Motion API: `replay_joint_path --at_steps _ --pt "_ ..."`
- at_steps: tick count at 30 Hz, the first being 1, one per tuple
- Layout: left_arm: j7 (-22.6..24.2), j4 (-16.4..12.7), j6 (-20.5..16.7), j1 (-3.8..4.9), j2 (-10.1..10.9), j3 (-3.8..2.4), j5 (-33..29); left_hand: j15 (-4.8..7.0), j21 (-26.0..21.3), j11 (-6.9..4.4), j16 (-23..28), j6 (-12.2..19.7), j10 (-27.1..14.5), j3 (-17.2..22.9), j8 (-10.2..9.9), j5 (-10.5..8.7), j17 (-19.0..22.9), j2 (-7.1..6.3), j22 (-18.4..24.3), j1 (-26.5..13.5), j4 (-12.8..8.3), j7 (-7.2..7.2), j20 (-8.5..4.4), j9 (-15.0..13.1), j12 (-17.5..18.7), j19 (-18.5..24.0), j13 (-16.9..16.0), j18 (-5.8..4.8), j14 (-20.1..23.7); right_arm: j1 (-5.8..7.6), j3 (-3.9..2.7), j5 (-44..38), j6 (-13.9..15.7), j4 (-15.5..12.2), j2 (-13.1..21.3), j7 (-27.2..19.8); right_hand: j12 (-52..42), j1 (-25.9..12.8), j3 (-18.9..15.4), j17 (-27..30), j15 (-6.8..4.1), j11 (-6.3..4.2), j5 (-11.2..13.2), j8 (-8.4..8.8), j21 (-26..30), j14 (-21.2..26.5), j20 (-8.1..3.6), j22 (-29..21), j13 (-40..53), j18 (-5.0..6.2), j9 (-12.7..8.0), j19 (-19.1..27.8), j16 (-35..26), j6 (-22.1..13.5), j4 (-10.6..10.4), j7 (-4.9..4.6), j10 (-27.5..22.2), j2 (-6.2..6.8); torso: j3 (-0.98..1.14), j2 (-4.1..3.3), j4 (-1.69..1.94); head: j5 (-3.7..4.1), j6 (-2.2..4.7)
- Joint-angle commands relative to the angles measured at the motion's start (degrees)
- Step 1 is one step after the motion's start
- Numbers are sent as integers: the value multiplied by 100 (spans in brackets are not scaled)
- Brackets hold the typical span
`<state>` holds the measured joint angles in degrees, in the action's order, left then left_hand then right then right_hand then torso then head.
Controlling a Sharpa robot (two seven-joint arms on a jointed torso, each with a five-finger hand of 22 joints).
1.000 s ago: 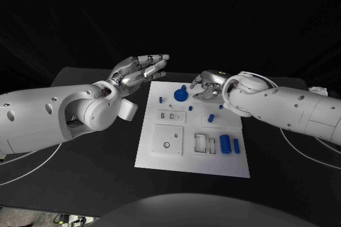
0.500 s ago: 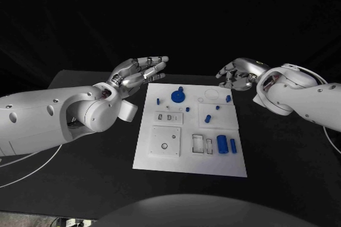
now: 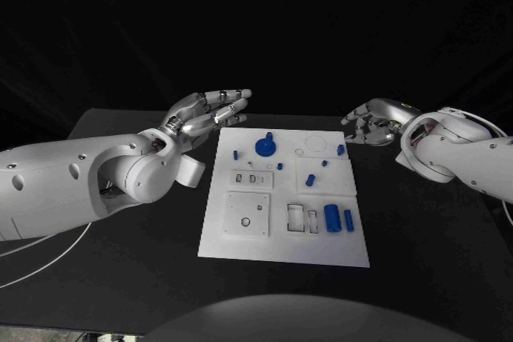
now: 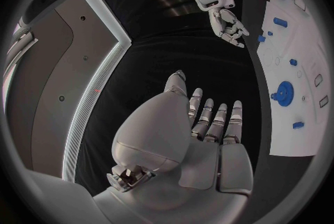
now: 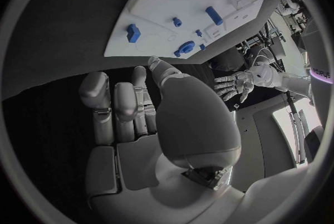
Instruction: Assemble the parts on the task board
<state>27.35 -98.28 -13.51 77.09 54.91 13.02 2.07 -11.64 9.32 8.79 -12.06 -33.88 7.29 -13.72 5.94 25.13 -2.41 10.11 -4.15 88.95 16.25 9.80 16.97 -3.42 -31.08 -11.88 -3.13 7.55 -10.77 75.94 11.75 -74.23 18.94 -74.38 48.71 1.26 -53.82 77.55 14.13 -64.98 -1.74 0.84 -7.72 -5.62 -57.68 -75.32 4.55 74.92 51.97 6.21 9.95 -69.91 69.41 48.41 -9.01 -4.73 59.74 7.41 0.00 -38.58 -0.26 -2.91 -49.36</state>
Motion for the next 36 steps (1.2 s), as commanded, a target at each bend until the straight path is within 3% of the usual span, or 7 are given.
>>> replay_joint_path --at_steps 1,4,8,10,16,24,36 --pt "53 -7 135 -1 -15 -4 4 -4 33 -2 -33 0 48 40 28 29 -6 -9 -4 47 -7 13 -16 -4 -33 -43 -9 -55 -28 -78 4 291 148 61 56 -437 -1272 -44 -173 -114 -34 -30 -147 -20 22 -43 1 492 1179 55 121 -29 161 -145 -81 41 528 -53 1 -5 4 14 19" --pt "53 -9 144 -4 -10 -4 4 -6 34 -2 -36 1 50 42 29 37 -6 -11 -5 55 -8 13 -16 -4 -37 -45 -10 -58 -30 -154 4 570 272 91 106 -750 -1943 -22 -299 -361 -86 -100 -445 -387 -144 -160 -52 606 1818 17 390 -143 420 -488 -137 200 861 -101 4 -5 -3 8 40" --pt "57 -1 152 -9 -7 -4 4 -8 38 1 -61 1 60 46 31 58 -10 -13 -5 72 -9 14 -16 -4 -56 -50 -12 -63 -51 -256 4 980 376 134 152 -1167 -2435 15 -438 -796 -167 -147 -832 -1534 -666 -410 -89 797 2260 -89 1094 -454 877 -1401 -310 254 1199 -201 3 6 -8 40 104" --pt "56 5 156 -13 -6 -4 4 -7 41 3 -84 0 68 48 33 69 -14 -14 -5 81 -7 14 -17 -4 -70 -53 -14 -66 -72 -305 4 1114 403 151 163 -1272 -2628 60 -462 -1018 -168 -177 -885 -1870 -975 -562 -122 874 2467 -138 1266 -630 1070 -1634 -327 241 1452 -181 2 4 -7 72 141" --pt "47 21 169 -27 0 -3 4 -6 42 4 -94 0 73 49 34 75 -16 -15 -5 85 -6 15 -17 -4 -78 -54 -15 -68 -82 -426 4 1293 451 241 160 -1491 -3179 88 -502 -1660 -181 -177 -907 -2445 -1847 -999 -153 1091 3136 -302 1483 -1138 1568 -2014 -437 137 2263 -196 5 7 -8 210 248" --pt "43 42 181 -47 6 -1 4 -2 42 5 -103 1 83 51 36 94 -17 -16 -5 95 -5 15 -18 -4 -89 -55 -17 -72 -90 -580 3 1532 462 429 102 -1727 -3561 186 -502 -2341 -190 -176 -1146 -2848 -2421 -1383 -164 1241 3704 -417 1521 -1457 1978 -2201 -505 117 2915 -199 7 -4 -5 374 355" --pt "50 51 199 -77 5 -1 4 0 43 6 -110 2 86 53 37 109 -18 -18 -4 106 -5 14 -18 -4 -90 -56 -17 -75 -94 -755 2 1723 337 802 -117 -1923 -3618 358 -336 -2502 -145 -115 -1963 -3097 -2630 -1468 -131 1294 3803 -458 1451 -1556 2059 -2319 -504 30 3026 -145 -1 -2 5 400 391"
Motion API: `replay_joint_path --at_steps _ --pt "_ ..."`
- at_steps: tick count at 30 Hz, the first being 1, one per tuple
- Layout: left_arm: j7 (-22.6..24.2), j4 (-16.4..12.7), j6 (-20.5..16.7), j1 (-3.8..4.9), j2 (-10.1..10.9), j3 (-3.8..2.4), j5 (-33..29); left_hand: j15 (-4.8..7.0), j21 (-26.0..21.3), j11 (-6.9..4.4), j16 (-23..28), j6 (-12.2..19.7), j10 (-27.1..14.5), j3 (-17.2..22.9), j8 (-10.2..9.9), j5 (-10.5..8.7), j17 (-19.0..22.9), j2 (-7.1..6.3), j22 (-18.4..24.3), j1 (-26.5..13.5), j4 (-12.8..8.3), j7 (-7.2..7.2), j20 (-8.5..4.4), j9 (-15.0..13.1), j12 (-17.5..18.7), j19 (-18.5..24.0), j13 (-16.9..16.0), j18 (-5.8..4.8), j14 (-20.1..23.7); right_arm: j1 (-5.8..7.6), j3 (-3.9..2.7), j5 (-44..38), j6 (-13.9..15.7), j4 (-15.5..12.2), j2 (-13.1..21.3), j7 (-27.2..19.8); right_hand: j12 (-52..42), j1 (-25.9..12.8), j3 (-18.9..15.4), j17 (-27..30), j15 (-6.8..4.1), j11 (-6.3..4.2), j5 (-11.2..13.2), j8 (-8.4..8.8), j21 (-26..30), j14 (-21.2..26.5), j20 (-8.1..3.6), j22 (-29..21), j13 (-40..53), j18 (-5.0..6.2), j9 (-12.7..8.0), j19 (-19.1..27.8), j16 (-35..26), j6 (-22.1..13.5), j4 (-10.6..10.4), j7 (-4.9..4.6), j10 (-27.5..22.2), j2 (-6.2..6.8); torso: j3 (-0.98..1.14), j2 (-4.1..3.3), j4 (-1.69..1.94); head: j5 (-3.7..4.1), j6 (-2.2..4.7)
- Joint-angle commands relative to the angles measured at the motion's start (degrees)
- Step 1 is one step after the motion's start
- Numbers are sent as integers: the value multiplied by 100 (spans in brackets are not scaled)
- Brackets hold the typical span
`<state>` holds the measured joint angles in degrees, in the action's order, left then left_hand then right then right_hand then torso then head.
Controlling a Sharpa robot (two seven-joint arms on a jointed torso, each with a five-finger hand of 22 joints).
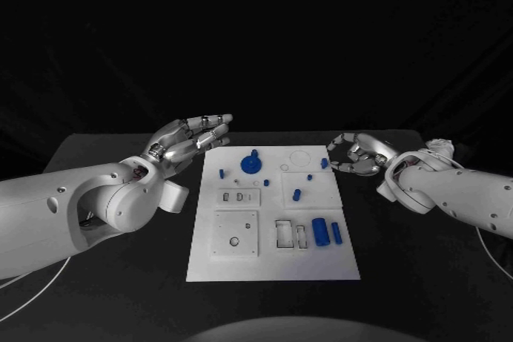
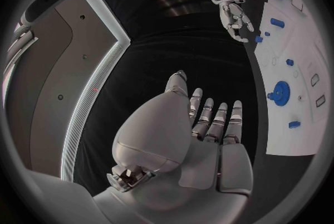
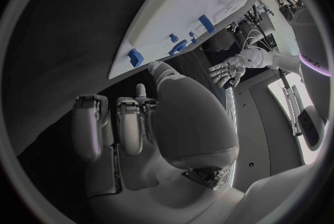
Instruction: Assemble the parts on the task board
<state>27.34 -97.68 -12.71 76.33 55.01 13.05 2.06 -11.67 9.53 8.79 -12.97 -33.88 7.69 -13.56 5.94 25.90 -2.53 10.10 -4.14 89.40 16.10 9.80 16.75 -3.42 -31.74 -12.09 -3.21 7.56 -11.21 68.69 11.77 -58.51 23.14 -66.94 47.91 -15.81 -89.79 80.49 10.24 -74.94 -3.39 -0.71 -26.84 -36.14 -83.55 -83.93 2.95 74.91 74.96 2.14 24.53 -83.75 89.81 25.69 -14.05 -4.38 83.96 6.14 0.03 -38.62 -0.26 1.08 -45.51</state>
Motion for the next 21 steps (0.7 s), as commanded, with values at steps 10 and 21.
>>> replay_joint_path --at_steps 10,21 --pt "46 -10 128 -5 5 -4 5 4 23 5 -21 4 48 40 38 42 -5 -19 -5 67 10 14 3 -4 -24 -36 -9 -77 -52 -138 -1 223 -186 250 -198 -263 -21 87 71 -1506 28 51 -52 -90 -52 -607 35 1297 1504 -52 -1 -175 19 -62 10 -23 604 -14 -6 3 6 -13 -23" --pt "33 -1 149 -7 8 -4 5 4 25 6 -27 5 51 42 39 56 -6 -20 -5 75 10 15 3 -4 -29 -39 -9 -79 -56 -208 -3 245 -255 377 -310 -233 -21 254 321 -1506 57 80 -570 -309 -116 -607 67 1311 1504 -62 -14 -195 19 -204 105 -54 604 -28 -5 3 2 -68 -58"
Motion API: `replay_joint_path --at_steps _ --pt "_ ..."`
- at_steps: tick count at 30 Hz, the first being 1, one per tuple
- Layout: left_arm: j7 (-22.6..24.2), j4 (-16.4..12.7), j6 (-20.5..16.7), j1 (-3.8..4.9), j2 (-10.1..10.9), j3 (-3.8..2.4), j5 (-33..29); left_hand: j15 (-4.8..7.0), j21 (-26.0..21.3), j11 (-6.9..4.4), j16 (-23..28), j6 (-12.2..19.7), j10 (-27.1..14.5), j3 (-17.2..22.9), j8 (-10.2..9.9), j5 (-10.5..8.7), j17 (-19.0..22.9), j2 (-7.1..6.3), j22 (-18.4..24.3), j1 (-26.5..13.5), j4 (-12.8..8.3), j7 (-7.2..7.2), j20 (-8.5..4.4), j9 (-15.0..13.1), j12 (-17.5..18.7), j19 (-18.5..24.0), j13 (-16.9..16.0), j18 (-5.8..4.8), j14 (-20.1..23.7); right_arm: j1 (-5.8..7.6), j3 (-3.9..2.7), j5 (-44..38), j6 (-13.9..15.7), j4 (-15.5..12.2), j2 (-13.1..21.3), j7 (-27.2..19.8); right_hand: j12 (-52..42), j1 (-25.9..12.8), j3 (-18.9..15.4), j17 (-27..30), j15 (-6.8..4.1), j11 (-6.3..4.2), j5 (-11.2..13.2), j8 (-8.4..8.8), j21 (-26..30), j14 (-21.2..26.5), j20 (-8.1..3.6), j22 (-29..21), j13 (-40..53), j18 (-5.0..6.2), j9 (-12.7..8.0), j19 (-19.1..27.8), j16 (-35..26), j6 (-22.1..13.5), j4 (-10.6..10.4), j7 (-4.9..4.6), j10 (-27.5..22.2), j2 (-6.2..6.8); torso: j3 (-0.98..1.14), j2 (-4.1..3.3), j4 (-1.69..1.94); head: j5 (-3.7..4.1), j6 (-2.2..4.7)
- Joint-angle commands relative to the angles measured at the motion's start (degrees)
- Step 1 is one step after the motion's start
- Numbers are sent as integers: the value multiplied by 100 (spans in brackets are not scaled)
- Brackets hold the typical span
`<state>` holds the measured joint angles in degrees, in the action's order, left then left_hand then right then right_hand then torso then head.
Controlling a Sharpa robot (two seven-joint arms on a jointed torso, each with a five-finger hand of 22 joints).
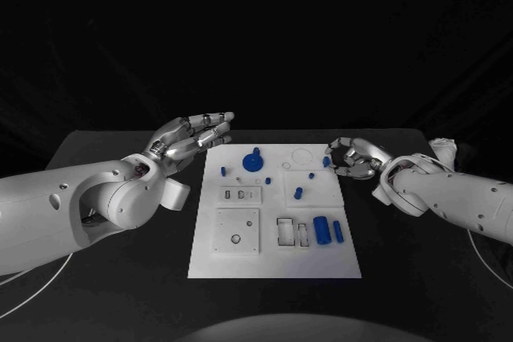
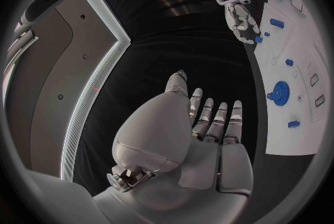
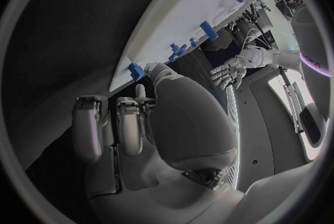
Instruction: Assemble the parts on the task board
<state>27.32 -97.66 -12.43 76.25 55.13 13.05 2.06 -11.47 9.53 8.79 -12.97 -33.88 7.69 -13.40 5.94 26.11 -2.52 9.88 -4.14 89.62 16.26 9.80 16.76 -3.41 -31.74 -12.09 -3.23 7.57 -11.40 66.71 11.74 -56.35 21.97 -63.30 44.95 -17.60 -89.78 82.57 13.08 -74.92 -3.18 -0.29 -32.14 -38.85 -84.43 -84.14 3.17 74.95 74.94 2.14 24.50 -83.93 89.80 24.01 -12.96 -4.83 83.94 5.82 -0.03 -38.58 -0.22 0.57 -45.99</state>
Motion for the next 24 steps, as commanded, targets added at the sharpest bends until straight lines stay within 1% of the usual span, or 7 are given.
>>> replay_joint_path --at_steps 1,5,9,16,24 --pt "32 -2 124 1 -3 -4 4 -16 25 6 -28 5 52 26 39 34 -8 3 -5 52 -6 15 3 -4 -29 -39 -7 -80 -37 -13 -1 32 -144 16 -19 -50 -22 58 61 -1508 38 37 -68 -52 -29 -586 46 1306 1506 -62 -14 -175 20 -42 5 -10 606 3 0 -1 1 -18 -16" --pt "14 3 141 1 -6 -4 4 -15 24 9 -34 0 56 28 41 45 -8 3 -4 58 -5 17 2 -5 -37 -38 -7 -82 -42 -19 -1 41 -159 34 -37 -35 -22 77 111 -1508 39 41 -136 -82 -28 -586 49 1305 1506 -61 -22 -170 20 -45 19 -13 606 -3 0 3 2 -21 -32" --pt "3 1 150 1 -5 -4 4 -15 24 9 -34 0 56 28 41 45 -8 3 -4 58 -5 17 2 -5 -37 -38 -7 -82 -42 -21 -1 45 -172 47 -51 -9 -22 78 122 -1508 40 42 -149 -92 -25 -586 50 1303 1506 -60 -23 -166 20 -40 20 -16 606 -5 -1 0 2 -23 -34" --pt "-5 1 148 1 5 -4 4 -14 25 11 -35 -4 59 29 43 53 -8 1 -5 64 -6 19 2 -5 -39 -39 -8 -84 -41 -23 -2 46 -176 76 -75 50 -22 72 133 -1508 42 46 -151 -103 -1 -586 51 1294 1506 -53 -25 -145 20 -31 16 -21 606 -10 4 2 -2 -30 -36" --pt "-13 -4 154 1 15 -4 4 -13 25 13 -39 -9 62 30 45 61 -8 -1 -4 70 -7 20 2 -6 -43 -39 -8 -85 -43 -23 -3 47 -212 115 -109 121 -22 1 177 -1508 62 68 24 -171 5 -586 68 1289 1506 -49 -59 -129 20 51 -19 -45 606 -25 0 1 -1 -28 -49"
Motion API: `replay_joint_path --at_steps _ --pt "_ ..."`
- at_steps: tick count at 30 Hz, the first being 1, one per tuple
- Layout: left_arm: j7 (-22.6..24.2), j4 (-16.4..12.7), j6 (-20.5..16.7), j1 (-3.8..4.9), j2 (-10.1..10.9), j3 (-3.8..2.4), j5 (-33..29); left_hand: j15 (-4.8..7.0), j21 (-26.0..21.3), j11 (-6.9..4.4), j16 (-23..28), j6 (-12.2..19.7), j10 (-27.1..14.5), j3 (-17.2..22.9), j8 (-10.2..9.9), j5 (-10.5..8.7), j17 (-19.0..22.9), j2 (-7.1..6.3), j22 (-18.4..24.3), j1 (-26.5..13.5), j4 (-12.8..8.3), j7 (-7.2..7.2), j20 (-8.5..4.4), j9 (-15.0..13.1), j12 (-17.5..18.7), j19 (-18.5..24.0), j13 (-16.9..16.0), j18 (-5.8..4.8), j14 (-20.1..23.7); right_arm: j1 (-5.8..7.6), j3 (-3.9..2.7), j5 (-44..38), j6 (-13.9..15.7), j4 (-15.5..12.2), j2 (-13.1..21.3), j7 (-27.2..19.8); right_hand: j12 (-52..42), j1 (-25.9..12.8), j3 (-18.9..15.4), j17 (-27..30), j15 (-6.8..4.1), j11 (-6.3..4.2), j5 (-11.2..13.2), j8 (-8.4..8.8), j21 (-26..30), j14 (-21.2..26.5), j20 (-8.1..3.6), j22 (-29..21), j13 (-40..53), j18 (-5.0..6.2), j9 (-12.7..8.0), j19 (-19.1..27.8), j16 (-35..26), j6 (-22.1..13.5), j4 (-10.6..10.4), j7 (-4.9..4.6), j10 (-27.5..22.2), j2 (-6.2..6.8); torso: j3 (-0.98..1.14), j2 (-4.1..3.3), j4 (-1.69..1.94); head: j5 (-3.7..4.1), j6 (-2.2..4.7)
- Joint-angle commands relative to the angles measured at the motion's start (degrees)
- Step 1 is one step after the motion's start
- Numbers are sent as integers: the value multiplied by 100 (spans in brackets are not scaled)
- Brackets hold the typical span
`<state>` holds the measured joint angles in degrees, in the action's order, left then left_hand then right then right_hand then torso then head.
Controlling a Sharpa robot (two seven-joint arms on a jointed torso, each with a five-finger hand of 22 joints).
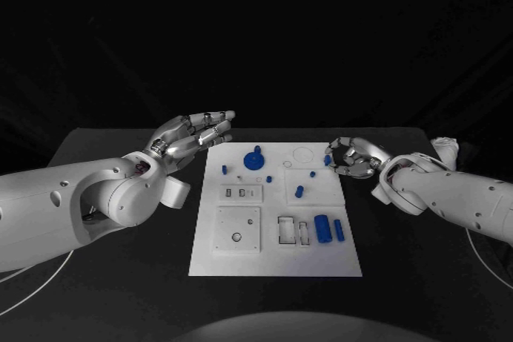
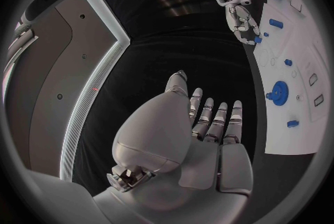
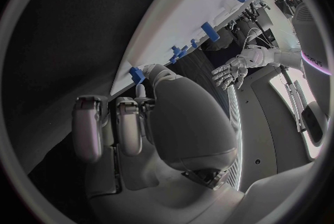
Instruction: Assemble the parts on the task board
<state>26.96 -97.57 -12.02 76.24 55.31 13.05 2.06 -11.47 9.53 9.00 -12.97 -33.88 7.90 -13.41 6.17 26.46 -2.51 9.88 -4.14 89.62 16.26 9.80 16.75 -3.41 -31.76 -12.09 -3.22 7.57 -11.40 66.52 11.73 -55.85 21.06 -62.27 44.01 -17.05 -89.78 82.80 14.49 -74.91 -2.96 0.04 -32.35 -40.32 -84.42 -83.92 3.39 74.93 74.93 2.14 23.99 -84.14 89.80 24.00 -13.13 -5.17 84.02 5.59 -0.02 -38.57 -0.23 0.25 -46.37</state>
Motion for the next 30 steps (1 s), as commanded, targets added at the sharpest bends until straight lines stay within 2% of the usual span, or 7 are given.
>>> replay_joint_path --at_steps 1,15,30 --pt "23 -13 112 2 -3 -4 5 -13 26 -7 -39 -9 41 31 22 26 -9 -1 -4 70 -7 20 2 -6 -42 -39 -9 -85 -43 -5 -1 -4 -127 15 -19 72 -22 -24 42 -1509 41 37 53 -33 7 -608 48 1289 1507 -48 -10 -106 20 70 -3 -13 598 -6 -2 -1 0 4 -12" --pt "15 -20 119 2 10 -3 5 -11 29 -5 -44 -13 45 33 25 37 -9 -4 -5 81 -10 22 2 -7 -43 -44 -9 -87 -46 -5 -2 -4 -184 66 -88 132 -22 -53 75 -1509 53 49 157 -94 12 -608 61 1285 1507 -45 -48 -94 20 217 -3 -24 598 -16 -1 3 2 -30 -40" --pt "-4 -22 124 2 11 -3 5 -11 28 -4 -46 -13 48 36 26 46 -9 -5 -4 89 -11 23 2 -7 -46 -42 -10 -89 -46 -5 -3 -4 -174 98 -103 195 -5 12 168 -1492 62 60 110 -207 60 -598 73 1264 1478 -29 -68 -43 12 395 86 -41 563 -68 3 -2 -1 -49 -68"
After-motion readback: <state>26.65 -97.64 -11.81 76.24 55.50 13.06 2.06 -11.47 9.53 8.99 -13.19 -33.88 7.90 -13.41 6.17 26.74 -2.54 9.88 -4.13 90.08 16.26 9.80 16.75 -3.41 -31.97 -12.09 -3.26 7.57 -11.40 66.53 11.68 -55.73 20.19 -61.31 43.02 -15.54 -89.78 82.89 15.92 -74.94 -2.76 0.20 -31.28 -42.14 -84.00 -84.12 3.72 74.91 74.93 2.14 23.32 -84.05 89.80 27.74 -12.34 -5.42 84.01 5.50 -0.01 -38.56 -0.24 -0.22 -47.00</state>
